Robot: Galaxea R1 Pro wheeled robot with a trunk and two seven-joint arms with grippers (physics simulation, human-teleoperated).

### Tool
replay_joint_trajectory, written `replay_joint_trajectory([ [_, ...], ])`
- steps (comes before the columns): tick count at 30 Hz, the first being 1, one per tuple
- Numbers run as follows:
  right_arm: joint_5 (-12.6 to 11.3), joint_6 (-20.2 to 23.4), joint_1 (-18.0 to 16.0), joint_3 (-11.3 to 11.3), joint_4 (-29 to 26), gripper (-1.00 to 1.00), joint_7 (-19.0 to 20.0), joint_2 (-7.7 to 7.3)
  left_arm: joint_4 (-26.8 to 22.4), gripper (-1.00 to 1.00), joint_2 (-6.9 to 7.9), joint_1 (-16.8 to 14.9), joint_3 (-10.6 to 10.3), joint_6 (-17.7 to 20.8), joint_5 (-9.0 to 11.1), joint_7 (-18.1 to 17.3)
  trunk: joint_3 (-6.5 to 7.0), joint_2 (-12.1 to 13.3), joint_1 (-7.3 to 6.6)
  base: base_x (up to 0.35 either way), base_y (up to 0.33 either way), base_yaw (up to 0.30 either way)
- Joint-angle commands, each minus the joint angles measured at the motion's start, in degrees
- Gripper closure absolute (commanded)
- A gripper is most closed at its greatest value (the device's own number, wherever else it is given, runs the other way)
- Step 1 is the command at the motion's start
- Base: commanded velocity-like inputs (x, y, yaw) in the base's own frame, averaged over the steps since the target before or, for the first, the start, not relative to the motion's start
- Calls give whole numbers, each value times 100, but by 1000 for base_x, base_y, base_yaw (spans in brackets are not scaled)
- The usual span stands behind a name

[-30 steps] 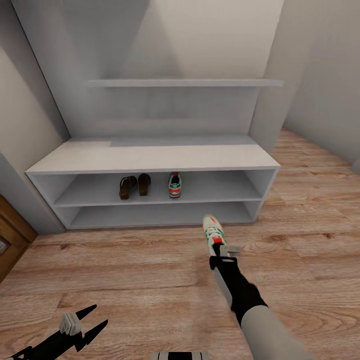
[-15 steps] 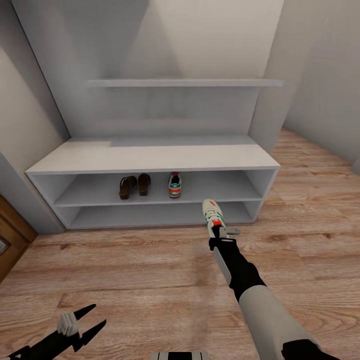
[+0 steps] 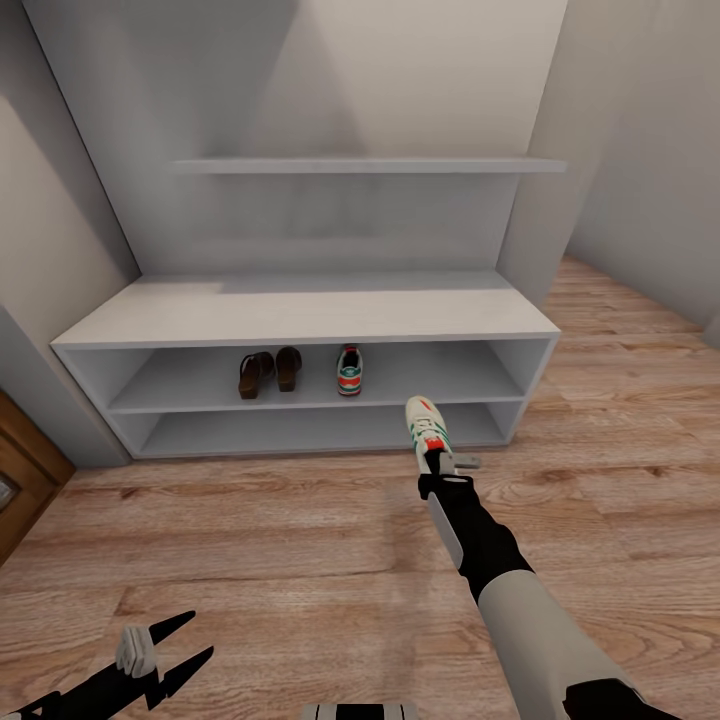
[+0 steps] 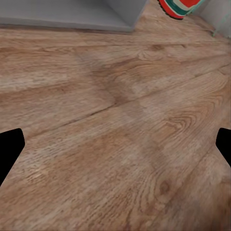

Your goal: Pick up the two gym shoes and the two sandals from the corridor floor and place them onto the hallstand (shoe rack) in the corridor, making sure they are on the rack and not on the floor. Arrange them so the two gym shoes are next to each other and the two sandals are next to each other.

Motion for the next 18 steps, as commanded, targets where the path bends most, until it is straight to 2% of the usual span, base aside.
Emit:
replay_joint_trajectory([
  [1, -31, 25, -2, 8, -5, 100, -40, 0, 6, -100, -2, -3, 3, -30, 11, -19, -5, -2, -1, 0, 0, 0],
  [12, -10, 33, -2, 3, -18, 100, -45, 0, 23, -100, -6, -4, 1, -30, 11, -18, -41, -2, -1, 0, 0, 93],
  [18, -8, 33, -2, -3, -20, 100, -51, 0, 25, -100, -4, -4, 1, -30, 11, -18, -47, -2, -1, 0, 0, 33],
])
